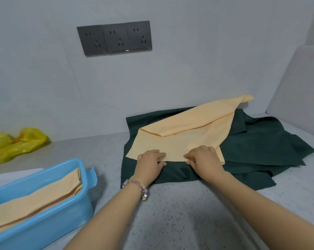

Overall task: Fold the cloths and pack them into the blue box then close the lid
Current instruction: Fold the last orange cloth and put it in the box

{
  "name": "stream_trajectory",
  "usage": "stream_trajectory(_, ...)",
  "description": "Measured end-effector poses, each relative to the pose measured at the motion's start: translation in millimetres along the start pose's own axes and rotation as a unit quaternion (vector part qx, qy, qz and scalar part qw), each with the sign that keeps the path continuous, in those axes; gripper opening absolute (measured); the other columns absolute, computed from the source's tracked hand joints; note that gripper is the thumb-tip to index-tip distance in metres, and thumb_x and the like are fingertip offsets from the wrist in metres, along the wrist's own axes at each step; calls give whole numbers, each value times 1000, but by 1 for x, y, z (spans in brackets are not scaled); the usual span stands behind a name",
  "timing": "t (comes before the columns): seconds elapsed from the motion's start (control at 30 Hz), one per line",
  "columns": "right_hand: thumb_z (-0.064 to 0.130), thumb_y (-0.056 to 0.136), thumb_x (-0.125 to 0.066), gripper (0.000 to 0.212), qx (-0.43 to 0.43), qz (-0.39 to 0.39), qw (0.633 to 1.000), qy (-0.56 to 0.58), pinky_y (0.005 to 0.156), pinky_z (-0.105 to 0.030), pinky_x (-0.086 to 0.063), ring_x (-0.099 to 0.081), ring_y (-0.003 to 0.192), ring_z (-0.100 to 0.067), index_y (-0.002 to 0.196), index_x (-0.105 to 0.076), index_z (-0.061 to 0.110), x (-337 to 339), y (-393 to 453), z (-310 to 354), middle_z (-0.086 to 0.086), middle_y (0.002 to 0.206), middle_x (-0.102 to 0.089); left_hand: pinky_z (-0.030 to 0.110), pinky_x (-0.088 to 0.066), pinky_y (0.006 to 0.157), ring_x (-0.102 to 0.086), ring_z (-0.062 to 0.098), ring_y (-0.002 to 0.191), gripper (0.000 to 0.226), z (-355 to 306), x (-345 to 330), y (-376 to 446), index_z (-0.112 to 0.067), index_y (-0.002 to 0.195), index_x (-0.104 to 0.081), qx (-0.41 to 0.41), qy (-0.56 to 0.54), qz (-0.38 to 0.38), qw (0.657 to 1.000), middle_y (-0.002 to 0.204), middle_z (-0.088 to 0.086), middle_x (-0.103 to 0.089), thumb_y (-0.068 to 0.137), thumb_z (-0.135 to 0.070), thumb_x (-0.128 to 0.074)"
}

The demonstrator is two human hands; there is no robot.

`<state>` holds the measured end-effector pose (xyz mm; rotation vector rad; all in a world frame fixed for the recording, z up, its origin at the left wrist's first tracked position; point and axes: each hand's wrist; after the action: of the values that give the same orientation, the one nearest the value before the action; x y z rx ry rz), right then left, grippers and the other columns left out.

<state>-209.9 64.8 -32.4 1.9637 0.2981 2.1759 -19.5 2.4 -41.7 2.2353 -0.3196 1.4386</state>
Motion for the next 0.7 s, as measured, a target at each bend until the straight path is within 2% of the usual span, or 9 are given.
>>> stream_trajectory(0.13,31,98,-42,26,0,-30,1000,6,92,-26,-26,-47,106,-13,104,-67,31,-3,2,-6,13,108,-65,26,-28,103,-55,10,113,19,3,-4,8,-23,105,-72,11,-25,-15,1000,117,-8,-65,92,-25,-58)
stream_trajectory(0.23,25,97,-40,25,11,-61,998,24,92,-24,-25,-50,99,-13,96,-65,26,0,-2,-3,10,96,-65,24,-33,92,-60,14,95,20,-1,0,7,-19,91,-72,-8,-9,-35,999,99,-6,-69,93,-16,-52)
stream_trajectory(0.3,19,97,-39,24,30,-96,994,51,96,-23,-25,-51,95,-15,94,-63,20,4,-9,-3,6,93,-64,25,-38,86,-58,18,92,17,-5,5,2,-14,90,-65,-38,-31,-33,998,98,-1,-65,93,-12,-48)
stream_trajectory(0.37,15,96,-38,22,47,-116,991,57,102,-23,-23,-52,89,-16,92,-60,15,11,-25,-2,4,88,-63,28,-43,78,-56,20,89,14,-9,14,-13,-13,92,-58,-71,-36,1,997,96,1,-61,94,-13,-44)
stream_trajectory(0.47,9,94,-42,17,67,-115,990,39,106,-25,-26,-49,70,-18,86,-57,11,21,-55,4,1,71,-59,33,-43,66,-55,23,78,12,-14,25,-42,-15,97,-52,-107,-6,35,994,85,1,-61,96,-18,-40)
stream_trajectory(0.53,6,90,-52,12,76,-136,987,36,99,-29,-37,-41,54,-19,80,-57,9,25,-79,9,0,57,-52,36,-43,64,-54,26,75,13,-17,27,-64,-17,100,-48,-126,17,47,991,84,6,-62,97,-22,-36)
stream_trajectory(0.6,6,87,-59,11,80,-124,988,41,86,-25,-42,-43,47,-20,77,-57,9,33,-111,18,0,49,-49,36,-41,62,-54,28,72,15,-23,32,-93,-17,102,-45,-148,45,57,986,82,8,-63,98,-25,-34)
stream_trajectory(0.67,10,89,-58,11,76,-103,991,30,69,-19,-30,-51,51,-23,78,-58,10,32,-126,18,0,50,-52,35,-37,59,-55,29,70,16,-27,30,-104,-17,103,-46,-164,60,52,983,79,8,-63,98,-27,-34)
stream_trajectory(0.7,12,89,-58,11,76,-101,992,25,62,-21,-25,-50,51,-23,78,-59,9,34,-137,20,-1,51,-53,34,-36,58,-55,28,69,16,-30,33,-114,-17,102,-46,-167,64,47,983,78,7,-63,98,-27,-34)
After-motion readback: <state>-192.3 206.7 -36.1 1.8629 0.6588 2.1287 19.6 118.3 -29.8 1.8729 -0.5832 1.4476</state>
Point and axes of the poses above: each hand's wrist, its own y-axis towards the middle knuckle, its own x-axis out of the back of the hand, z = x × y
